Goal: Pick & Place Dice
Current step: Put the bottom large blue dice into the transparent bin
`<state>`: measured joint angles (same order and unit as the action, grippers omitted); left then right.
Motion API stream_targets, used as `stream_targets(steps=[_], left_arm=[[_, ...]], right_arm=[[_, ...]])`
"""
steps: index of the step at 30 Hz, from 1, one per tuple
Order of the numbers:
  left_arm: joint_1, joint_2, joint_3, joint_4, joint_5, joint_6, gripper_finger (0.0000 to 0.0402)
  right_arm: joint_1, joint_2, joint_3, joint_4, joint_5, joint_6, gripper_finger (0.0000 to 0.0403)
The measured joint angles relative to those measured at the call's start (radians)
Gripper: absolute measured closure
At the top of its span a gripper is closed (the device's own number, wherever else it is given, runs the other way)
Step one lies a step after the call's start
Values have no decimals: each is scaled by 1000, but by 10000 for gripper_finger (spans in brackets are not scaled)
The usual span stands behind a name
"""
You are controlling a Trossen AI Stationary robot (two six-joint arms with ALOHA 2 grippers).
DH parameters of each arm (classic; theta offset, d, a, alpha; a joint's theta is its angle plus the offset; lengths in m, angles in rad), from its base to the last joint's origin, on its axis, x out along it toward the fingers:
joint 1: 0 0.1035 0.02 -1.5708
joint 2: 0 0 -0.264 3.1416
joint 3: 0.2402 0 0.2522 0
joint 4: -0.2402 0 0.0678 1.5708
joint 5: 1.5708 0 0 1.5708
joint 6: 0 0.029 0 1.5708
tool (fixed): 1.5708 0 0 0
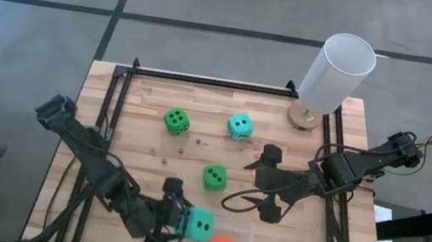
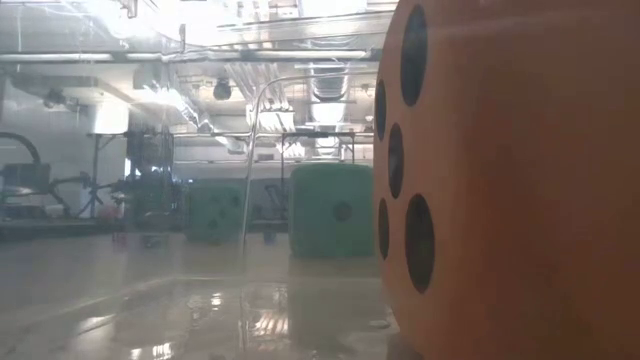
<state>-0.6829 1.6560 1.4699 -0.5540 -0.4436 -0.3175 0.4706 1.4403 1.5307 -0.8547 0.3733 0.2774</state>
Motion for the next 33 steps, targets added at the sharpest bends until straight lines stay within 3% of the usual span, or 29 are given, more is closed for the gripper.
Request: stream_targets(steps=[12, 33], left_arm=[[-25, 67, -2, 43, 3, -110, 29], [-36, 119, -4, 48, 44, -109, 2]], right_arm=[[0, 0, 0, 0, -7, 0, 37], [0, 0, 0, 0, -7, 0, 37]])
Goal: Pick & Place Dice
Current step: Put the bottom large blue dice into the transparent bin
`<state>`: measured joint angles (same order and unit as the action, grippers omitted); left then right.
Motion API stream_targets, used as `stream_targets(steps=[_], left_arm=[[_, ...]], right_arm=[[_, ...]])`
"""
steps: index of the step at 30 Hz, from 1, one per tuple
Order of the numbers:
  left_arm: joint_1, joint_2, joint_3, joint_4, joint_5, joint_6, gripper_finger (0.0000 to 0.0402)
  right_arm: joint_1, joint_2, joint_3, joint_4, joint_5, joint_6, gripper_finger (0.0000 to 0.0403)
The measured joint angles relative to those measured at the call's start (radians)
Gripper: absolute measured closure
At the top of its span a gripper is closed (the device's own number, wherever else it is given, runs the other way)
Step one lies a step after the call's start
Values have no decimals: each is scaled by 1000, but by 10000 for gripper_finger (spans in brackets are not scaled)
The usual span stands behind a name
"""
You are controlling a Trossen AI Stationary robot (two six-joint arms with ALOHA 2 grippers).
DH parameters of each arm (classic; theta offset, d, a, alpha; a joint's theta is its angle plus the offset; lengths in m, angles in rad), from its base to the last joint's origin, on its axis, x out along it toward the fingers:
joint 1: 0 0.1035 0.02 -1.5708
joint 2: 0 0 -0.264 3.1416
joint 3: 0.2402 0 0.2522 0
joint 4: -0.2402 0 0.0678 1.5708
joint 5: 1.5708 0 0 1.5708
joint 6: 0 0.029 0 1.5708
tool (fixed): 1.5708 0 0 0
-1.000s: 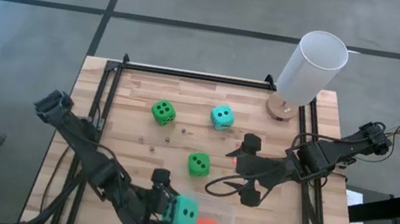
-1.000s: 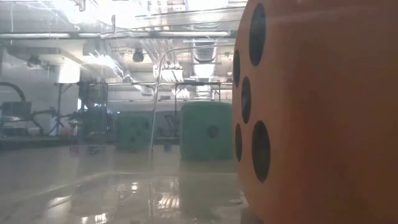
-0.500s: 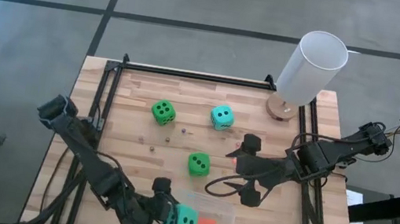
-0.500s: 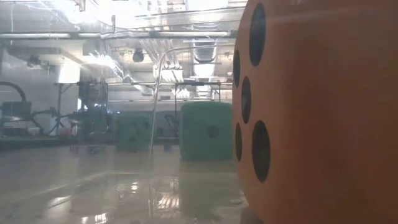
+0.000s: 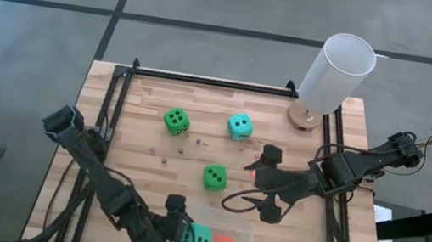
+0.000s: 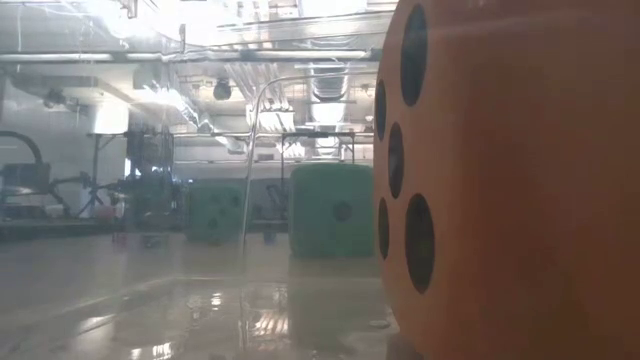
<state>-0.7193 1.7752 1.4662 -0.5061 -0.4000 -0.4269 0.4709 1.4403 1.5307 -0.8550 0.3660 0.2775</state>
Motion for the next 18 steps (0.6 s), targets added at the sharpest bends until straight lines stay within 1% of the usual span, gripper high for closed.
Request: stream_targets(steps=[6, 13, 18], left_arm=[[0, 0, 0, -22, -27, 1, 2], [1, 0, 0, -22, -32, -2, 4], [1, -1, 0, -22, -39, -13, 22]], right_arm=[[0, 0, 0, 0, 0, 0, 37], [0, 0, 0, 0, 0, 0, 37], [0, 0, 0, 0, 0, 0, 37]])
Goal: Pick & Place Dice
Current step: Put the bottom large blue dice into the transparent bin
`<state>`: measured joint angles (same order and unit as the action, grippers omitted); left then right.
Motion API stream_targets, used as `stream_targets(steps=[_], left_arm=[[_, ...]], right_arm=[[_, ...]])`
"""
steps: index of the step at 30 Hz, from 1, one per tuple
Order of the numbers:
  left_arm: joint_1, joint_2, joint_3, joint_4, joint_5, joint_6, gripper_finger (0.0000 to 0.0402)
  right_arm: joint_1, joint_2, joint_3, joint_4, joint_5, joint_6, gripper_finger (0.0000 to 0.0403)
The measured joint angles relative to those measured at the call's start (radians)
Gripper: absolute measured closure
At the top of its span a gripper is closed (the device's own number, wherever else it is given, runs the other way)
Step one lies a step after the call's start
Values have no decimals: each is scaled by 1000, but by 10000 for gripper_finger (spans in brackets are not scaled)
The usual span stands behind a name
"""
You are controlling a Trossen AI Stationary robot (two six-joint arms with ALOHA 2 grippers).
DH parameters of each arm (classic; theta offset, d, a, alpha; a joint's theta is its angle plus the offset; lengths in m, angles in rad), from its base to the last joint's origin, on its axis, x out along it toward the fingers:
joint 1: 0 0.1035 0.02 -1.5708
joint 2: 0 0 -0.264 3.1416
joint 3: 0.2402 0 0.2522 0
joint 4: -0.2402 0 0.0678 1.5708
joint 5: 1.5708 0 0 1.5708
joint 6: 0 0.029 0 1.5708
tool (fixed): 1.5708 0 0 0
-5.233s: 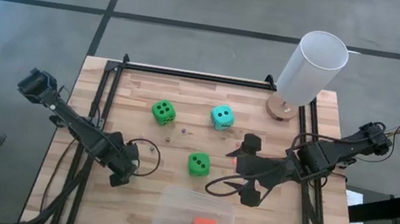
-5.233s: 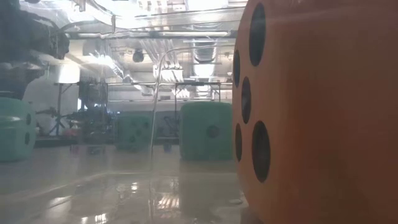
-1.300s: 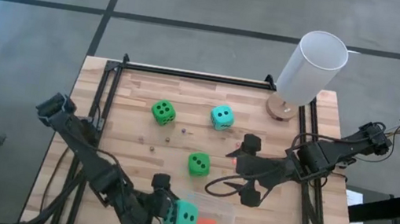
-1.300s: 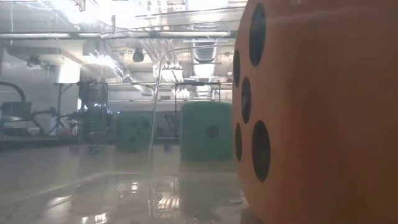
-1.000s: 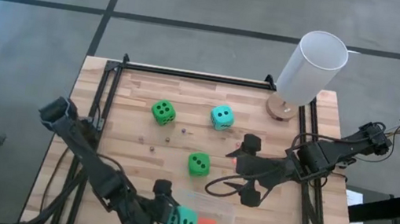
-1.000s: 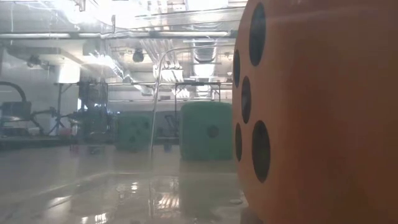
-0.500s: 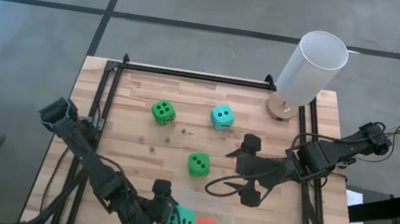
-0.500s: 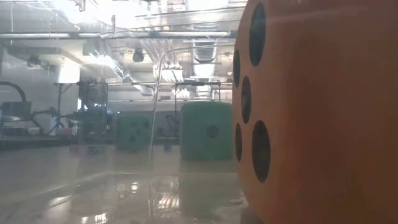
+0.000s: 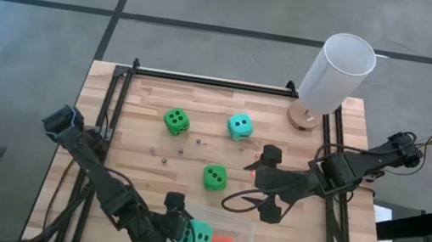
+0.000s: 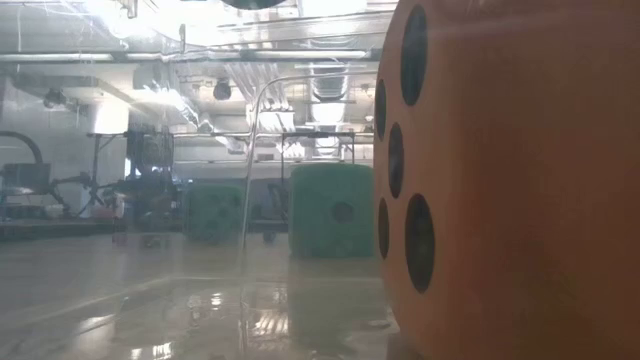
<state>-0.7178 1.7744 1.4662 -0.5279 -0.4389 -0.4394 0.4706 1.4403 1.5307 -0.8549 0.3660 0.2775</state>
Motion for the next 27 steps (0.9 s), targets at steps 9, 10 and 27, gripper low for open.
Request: stream_targets(steps=[9, 10, 27], left_arm=[[2, 0, 0, -21, 1, -12, 7], [2, 0, 0, -23, 2, -10, 10], [4, 0, 0, -23, 24, -5, 5]], right_arm=[[0, 0, 0, 0, 0, 0, 37], [0, 0, 0, 0, 0, 0, 37], [0, 0, 0, 0, 0, 0, 37]])
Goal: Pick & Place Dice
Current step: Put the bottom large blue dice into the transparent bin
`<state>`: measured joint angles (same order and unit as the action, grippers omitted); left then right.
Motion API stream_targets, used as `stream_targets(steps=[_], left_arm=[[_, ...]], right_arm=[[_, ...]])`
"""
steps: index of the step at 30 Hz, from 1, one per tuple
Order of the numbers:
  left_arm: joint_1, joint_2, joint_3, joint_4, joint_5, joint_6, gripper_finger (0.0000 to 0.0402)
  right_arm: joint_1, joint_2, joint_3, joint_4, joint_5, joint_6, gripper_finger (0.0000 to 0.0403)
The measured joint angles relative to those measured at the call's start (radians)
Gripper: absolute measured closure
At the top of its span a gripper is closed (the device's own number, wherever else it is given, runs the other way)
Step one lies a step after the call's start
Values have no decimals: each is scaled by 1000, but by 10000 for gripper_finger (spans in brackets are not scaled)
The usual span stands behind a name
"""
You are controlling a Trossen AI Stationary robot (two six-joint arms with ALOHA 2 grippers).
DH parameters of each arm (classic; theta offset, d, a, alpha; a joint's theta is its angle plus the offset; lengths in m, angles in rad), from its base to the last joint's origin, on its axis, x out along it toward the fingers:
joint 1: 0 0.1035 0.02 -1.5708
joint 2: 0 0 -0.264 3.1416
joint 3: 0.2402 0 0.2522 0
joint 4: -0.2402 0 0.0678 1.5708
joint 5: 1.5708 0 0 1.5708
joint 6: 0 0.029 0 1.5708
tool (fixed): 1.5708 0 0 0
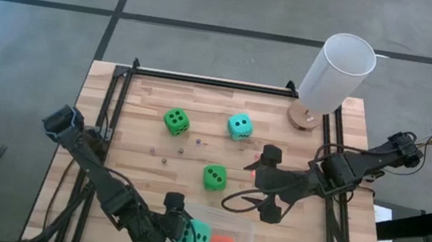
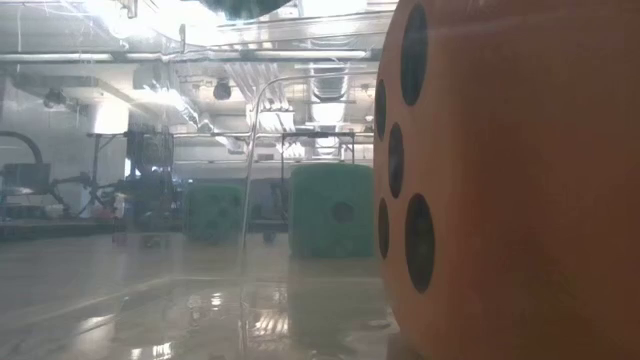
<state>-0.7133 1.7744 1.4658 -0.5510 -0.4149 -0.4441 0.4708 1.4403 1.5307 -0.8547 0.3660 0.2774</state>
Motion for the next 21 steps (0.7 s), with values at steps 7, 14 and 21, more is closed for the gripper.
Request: stream_targets(steps=[7, 14, 21], left_arm=[[2, -1, 0, 0, 0, -1, 8], [2, -1, 0, 0, 0, -2, 3], [3, -2, 0, 0, -1, -2, 8]], right_arm=[[0, 0, 0, 0, 0, 0, 37], [-1, 0, 0, 0, 0, -24, 37], [-3, 0, 0, 3, 0, -154, 37]])
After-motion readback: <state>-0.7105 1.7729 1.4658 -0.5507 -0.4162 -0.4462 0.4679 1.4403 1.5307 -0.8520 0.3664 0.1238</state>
